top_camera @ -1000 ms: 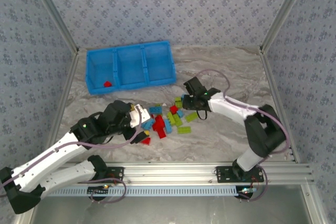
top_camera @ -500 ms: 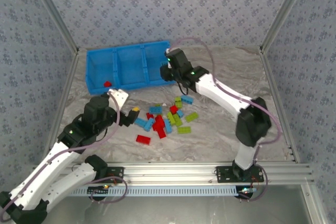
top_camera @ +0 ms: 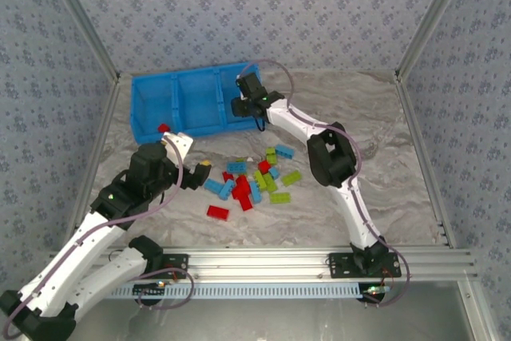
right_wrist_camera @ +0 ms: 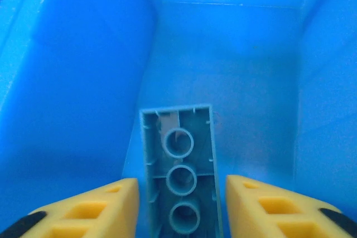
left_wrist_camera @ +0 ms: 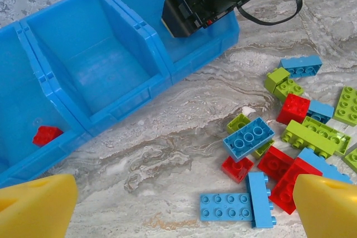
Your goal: Sort the legos into containers by color
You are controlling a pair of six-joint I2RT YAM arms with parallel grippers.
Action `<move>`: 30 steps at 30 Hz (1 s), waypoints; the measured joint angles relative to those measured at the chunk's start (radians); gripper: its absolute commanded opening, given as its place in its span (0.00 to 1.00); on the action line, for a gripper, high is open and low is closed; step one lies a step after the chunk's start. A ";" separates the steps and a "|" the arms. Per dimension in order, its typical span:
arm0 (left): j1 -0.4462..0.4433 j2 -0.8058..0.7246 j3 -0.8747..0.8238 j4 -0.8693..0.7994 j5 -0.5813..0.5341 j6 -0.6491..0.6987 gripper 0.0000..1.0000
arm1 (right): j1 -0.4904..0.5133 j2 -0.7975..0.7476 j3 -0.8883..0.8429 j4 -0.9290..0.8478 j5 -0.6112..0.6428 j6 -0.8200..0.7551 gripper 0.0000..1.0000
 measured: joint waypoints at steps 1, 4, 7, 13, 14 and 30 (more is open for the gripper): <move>0.000 0.000 0.000 0.000 0.000 0.000 0.99 | 0.000 0.002 0.013 -0.010 0.000 -0.001 0.50; 0.000 0.010 0.001 0.000 0.000 -0.001 0.99 | 0.001 -0.005 0.040 -0.035 0.000 -0.002 0.50; 0.005 0.028 0.010 -0.005 -0.003 -0.025 0.99 | 0.001 -0.038 0.037 -0.063 0.000 -0.002 0.50; 0.004 0.106 0.072 -0.015 0.013 -0.188 0.99 | 0.000 -0.337 -0.194 -0.096 -0.012 -0.018 0.54; 0.005 0.126 0.081 -0.014 0.016 -0.227 0.99 | 0.000 -0.409 -0.248 -0.098 -0.015 -0.022 0.54; -0.236 0.708 0.351 0.006 0.020 -0.580 0.99 | 0.047 -1.546 -1.079 -0.326 -0.018 0.060 0.73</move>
